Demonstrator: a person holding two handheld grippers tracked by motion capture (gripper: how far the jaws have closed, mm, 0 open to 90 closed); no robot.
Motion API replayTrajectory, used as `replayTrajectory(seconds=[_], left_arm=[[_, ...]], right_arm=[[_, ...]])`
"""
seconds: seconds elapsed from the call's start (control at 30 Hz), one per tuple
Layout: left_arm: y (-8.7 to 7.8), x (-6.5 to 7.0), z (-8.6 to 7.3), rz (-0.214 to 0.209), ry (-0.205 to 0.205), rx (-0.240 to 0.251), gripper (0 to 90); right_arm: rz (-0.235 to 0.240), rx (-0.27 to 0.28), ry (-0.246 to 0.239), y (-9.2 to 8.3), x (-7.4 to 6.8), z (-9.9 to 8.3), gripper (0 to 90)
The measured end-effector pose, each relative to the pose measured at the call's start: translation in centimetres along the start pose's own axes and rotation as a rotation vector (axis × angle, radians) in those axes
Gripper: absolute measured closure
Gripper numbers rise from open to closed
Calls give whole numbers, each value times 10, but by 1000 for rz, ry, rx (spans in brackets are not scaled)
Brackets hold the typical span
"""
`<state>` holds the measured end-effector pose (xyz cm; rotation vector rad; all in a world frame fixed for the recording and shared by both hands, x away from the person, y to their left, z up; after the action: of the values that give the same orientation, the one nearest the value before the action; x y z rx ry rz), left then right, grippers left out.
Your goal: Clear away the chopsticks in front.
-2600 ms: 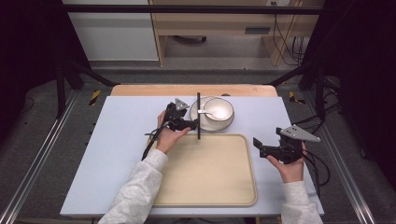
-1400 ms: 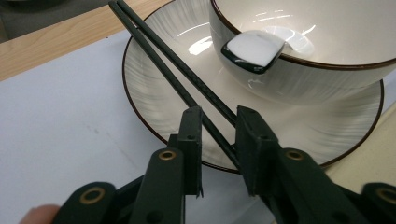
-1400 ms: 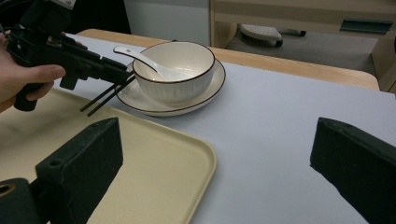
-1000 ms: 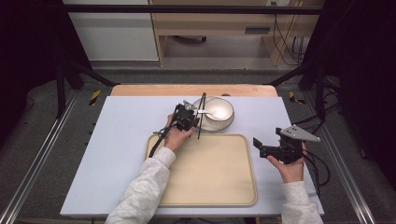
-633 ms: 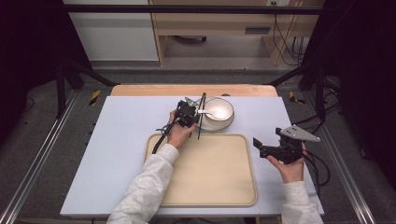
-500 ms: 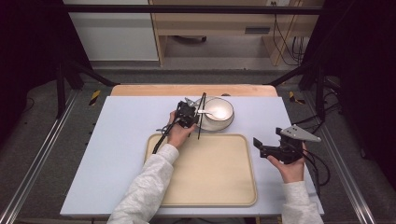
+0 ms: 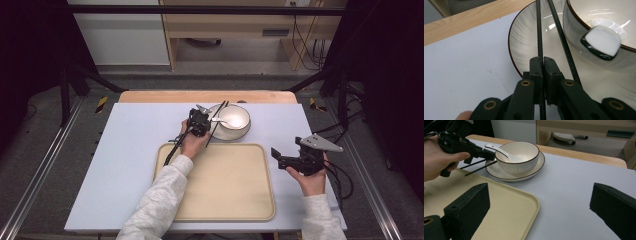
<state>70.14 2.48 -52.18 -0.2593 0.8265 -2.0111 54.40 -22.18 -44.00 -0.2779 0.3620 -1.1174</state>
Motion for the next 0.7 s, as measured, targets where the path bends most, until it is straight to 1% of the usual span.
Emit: replayTrajectory(seconds=[0.13,0.17,0.27,0.47,0.7], left_arm=[[-1,-1,0,7,-5,3,856],[-2,-1,0,2,-4,1,856],[-6,-2,2,2,-16,14,857],[-19,-7,5,5,-41,47,857],[-39,-15,0,14,-55,73,857]], right_arm=[[-2,0,-3,0,0,0,32],[-1,0,-2,0,0,0,32],[-2,1,0,0,1,0,32],[-4,4,3,-1,2,0,32],[-6,4,6,-2,2,0,31]])
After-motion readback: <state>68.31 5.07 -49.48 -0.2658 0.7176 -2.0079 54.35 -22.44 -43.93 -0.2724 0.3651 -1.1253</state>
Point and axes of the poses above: each handheld gripper's, and its own axes: y roughly forward along the jaws, z roughly out of its top, x roughly to its right, the point moved 10 cm from there along y, roughly forward along the jaws, and after that the axes turned 6 degrees about y, right-handed, at the moved point
